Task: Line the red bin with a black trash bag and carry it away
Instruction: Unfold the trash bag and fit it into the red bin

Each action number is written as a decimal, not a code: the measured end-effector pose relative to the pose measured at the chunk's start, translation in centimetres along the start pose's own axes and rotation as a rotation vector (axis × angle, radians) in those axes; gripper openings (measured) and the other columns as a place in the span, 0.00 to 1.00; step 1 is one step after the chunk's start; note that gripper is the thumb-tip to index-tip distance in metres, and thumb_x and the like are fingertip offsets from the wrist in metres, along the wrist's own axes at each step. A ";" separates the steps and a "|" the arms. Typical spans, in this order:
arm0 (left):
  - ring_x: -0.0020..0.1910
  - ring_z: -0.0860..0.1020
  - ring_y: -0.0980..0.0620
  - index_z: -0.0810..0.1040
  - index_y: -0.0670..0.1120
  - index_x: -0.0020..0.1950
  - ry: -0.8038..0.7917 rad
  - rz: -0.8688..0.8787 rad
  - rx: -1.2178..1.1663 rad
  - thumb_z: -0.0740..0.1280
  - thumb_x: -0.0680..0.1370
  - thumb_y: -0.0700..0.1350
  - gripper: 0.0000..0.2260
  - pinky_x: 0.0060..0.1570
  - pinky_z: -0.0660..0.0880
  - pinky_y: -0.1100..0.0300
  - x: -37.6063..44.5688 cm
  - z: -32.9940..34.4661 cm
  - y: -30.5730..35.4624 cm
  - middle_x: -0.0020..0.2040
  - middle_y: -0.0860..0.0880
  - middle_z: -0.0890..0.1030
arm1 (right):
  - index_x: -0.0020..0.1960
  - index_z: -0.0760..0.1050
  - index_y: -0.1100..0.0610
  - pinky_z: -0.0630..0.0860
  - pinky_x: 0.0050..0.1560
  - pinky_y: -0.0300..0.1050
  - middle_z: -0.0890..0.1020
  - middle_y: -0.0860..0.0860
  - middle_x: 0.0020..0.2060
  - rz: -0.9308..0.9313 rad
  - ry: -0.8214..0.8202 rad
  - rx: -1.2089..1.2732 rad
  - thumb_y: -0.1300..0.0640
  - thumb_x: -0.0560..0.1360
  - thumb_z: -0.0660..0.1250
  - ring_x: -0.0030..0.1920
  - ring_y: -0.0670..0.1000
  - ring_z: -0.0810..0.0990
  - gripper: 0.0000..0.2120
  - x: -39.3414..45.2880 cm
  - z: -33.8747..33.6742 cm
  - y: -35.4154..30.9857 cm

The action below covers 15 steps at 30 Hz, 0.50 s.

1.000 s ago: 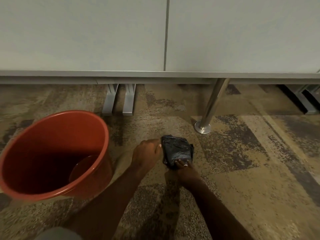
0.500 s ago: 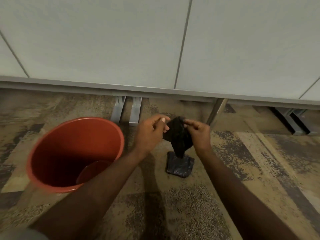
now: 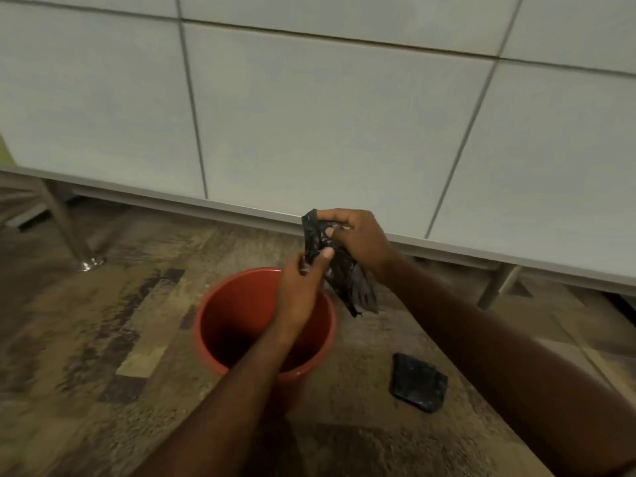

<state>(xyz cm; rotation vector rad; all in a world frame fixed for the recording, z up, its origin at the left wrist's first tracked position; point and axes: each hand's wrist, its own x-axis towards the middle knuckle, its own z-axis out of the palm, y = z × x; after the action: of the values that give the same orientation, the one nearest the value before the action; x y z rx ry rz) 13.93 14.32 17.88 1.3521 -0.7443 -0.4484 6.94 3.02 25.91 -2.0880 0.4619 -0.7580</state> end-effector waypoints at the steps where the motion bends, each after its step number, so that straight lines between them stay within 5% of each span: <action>1: 0.42 0.84 0.60 0.78 0.51 0.53 0.037 -0.015 -0.061 0.66 0.79 0.55 0.10 0.39 0.77 0.68 0.2 -1.5 -0.1 0.41 0.56 0.86 | 0.63 0.80 0.61 0.75 0.53 0.25 0.84 0.52 0.57 -0.012 -0.021 -0.002 0.72 0.76 0.63 0.52 0.39 0.82 0.19 0.2 1.0 -0.3; 6: 0.39 0.85 0.57 0.84 0.43 0.50 0.096 0.000 -0.090 0.68 0.79 0.40 0.05 0.41 0.80 0.64 0.3 -7.1 -0.9 0.38 0.53 0.88 | 0.65 0.79 0.60 0.76 0.61 0.31 0.83 0.53 0.62 -0.096 -0.108 0.007 0.76 0.75 0.59 0.63 0.46 0.80 0.24 0.3 3.7 0.6; 9: 0.33 0.80 0.52 0.82 0.45 0.36 0.225 -0.039 -0.101 0.73 0.75 0.39 0.08 0.37 0.77 0.60 0.3 -9.6 -0.6 0.32 0.49 0.83 | 0.58 0.83 0.59 0.77 0.57 0.33 0.85 0.49 0.54 -0.183 -0.062 -0.111 0.78 0.71 0.58 0.56 0.44 0.82 0.25 0.6 3.6 2.3; 12: 0.31 0.78 0.51 0.80 0.41 0.36 0.260 -0.046 -0.088 0.76 0.72 0.43 0.09 0.34 0.76 0.61 0.3 -11.8 -0.5 0.32 0.44 0.80 | 0.53 0.85 0.56 0.74 0.50 0.34 0.83 0.40 0.44 -0.203 0.017 -0.255 0.75 0.70 0.60 0.47 0.34 0.80 0.23 1.2 3.0 4.3; 15: 0.29 0.73 0.50 0.76 0.39 0.38 0.268 -0.087 -0.108 0.76 0.73 0.45 0.13 0.31 0.72 0.60 -0.2 -12.3 -1.4 0.29 0.45 0.73 | 0.68 0.77 0.57 0.72 0.70 0.48 0.80 0.52 0.65 -0.097 0.010 -0.325 0.70 0.74 0.65 0.66 0.45 0.76 0.24 0.9 3.7 6.0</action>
<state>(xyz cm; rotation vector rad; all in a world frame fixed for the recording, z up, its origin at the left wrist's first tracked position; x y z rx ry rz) 22.60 22.91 15.94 1.3149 -0.4365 -0.3614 9.77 1.22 19.62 -2.4247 0.5198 -0.7911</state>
